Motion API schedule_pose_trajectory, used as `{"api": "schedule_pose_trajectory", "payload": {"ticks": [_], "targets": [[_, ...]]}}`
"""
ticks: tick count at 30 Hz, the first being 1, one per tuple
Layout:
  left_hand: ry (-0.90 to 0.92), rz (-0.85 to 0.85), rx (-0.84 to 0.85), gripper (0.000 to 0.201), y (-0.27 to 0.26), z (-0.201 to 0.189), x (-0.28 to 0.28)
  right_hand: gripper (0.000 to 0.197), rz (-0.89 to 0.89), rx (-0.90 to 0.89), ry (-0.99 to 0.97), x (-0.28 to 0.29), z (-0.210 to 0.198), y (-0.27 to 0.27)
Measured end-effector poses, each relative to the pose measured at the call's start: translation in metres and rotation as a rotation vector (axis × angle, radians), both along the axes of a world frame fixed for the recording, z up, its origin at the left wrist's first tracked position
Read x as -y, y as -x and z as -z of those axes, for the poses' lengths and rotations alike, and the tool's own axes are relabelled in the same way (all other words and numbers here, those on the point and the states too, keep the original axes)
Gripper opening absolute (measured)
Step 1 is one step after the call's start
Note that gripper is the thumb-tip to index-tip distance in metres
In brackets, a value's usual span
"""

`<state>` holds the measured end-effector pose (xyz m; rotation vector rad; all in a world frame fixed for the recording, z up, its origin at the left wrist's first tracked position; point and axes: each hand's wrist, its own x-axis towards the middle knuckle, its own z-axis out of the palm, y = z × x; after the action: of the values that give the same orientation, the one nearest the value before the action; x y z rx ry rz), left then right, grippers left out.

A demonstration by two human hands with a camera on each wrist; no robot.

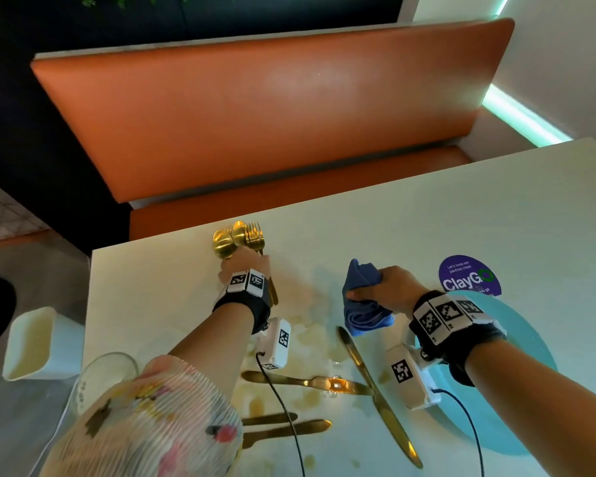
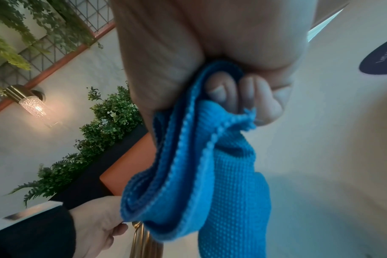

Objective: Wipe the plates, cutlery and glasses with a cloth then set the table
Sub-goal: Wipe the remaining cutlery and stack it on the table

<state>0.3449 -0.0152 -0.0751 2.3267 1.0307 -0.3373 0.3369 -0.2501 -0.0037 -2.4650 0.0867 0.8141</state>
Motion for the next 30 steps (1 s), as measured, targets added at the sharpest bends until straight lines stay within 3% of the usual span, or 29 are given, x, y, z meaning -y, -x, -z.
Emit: {"api": "schedule_pose_trajectory", "payload": {"ticks": [7,11,15,24,30], "targets": [[0.029,0.368,-0.123,0.047,0.061,-0.01,0.031,0.051,0.066,0.019,-0.072,0.005,-0.018,0.034],[0.026,0.476,-0.229,0.041,0.108,-0.011,0.042,0.05,0.111,0.038,-0.101,0.015,-0.023,0.065],[0.036,0.418,-0.222,0.03,0.156,-0.006,0.051,0.044,0.114,0.036,-0.108,0.022,-0.021,0.099],[-0.089,0.28,-0.236,0.029,0.219,-0.002,0.051,0.051,0.095,0.025,-0.104,0.033,-0.011,0.14],[-0.101,0.086,-0.241,0.044,0.233,-0.001,0.058,0.05,0.057,0.001,-0.121,0.042,-0.018,0.148]]}}
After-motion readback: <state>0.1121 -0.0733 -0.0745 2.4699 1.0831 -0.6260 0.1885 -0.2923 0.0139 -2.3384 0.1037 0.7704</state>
